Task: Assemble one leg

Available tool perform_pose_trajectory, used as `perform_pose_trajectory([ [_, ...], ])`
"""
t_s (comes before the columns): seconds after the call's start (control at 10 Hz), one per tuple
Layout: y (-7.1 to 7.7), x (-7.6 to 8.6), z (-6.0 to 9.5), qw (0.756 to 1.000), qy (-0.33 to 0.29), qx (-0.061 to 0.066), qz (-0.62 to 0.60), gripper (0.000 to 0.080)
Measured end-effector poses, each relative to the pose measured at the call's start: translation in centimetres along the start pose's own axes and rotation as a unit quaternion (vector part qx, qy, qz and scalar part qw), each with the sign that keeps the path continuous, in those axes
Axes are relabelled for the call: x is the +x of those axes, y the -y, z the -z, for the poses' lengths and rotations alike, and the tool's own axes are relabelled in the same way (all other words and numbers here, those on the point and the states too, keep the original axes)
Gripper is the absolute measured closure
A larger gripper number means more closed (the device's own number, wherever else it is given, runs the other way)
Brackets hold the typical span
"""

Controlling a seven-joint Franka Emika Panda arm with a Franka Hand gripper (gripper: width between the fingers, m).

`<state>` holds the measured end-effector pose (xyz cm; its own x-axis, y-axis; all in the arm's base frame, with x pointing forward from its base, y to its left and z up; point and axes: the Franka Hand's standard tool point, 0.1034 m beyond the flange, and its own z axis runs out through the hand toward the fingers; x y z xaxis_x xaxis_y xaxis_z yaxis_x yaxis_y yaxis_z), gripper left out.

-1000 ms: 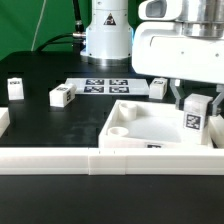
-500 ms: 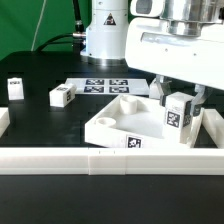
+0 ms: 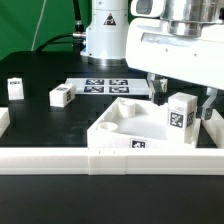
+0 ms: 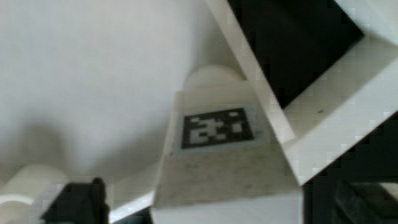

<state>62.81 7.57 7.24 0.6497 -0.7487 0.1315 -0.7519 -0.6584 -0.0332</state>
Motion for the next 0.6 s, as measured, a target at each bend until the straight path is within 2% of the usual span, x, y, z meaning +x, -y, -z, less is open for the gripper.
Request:
perform_pose_trajectory([
  [0.6, 0.00, 0.00, 0.00, 1.000, 0.000, 0.000, 0.000, 0.0151],
])
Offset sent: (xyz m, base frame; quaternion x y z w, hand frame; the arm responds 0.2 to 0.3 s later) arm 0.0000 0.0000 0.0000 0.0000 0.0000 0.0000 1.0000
